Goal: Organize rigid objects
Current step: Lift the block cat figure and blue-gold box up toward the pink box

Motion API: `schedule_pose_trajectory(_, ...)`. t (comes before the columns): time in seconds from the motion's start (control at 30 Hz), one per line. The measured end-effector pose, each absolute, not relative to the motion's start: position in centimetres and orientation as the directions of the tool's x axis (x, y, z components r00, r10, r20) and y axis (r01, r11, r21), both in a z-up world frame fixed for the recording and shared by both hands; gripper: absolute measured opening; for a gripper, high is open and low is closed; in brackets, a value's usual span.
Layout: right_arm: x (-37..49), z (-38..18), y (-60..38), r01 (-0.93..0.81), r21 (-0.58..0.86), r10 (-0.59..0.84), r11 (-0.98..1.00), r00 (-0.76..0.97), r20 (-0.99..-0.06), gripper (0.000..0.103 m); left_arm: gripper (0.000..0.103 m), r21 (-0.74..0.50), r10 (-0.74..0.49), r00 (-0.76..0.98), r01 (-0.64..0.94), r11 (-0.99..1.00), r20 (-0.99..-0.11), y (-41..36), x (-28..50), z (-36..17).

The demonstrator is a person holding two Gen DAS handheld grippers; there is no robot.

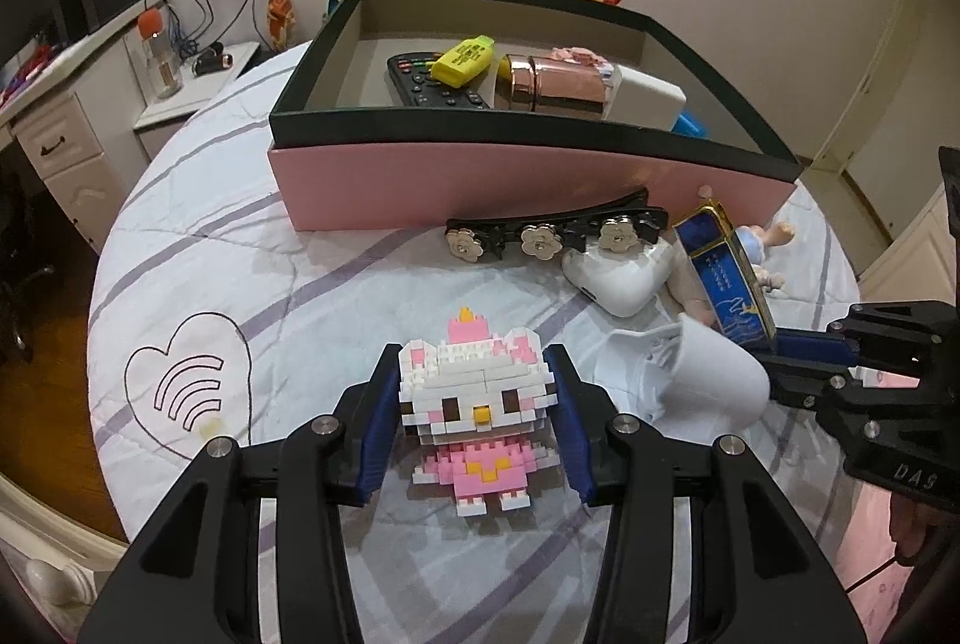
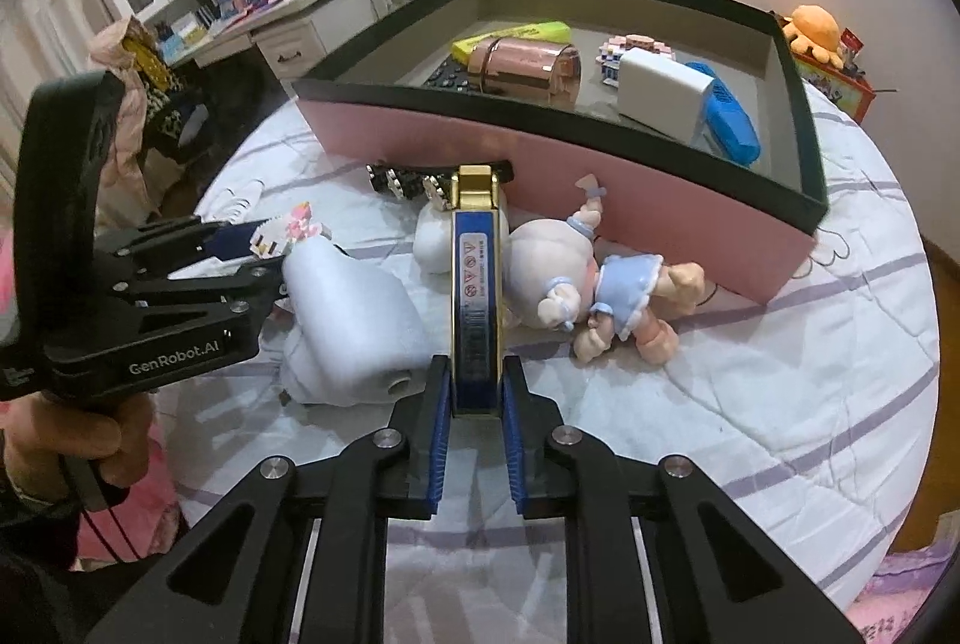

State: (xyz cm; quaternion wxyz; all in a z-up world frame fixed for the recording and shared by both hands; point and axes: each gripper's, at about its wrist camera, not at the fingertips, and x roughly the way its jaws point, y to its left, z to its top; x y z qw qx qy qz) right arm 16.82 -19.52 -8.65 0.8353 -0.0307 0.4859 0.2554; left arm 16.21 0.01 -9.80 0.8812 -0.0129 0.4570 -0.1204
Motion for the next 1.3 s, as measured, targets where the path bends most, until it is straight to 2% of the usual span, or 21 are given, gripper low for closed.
schedule_pose_trajectory(0.63,16.1,-2.6,-21.9,-0.434,0.209,0.43,0.876,0.508,-0.746,0.015,0.047,-0.121,-0.254,0.657,0.241,0.963,-0.71,0.1,16.8,-3.0)
schedule_pose_trajectory(1.3,18.2,-8.3,-18.7,-0.443,0.19,0.391,0.876,0.422,-0.818,0.016,0.047,-0.128,-0.255,0.637,0.24,0.962,-0.727,-0.2,17.4,-3.9)
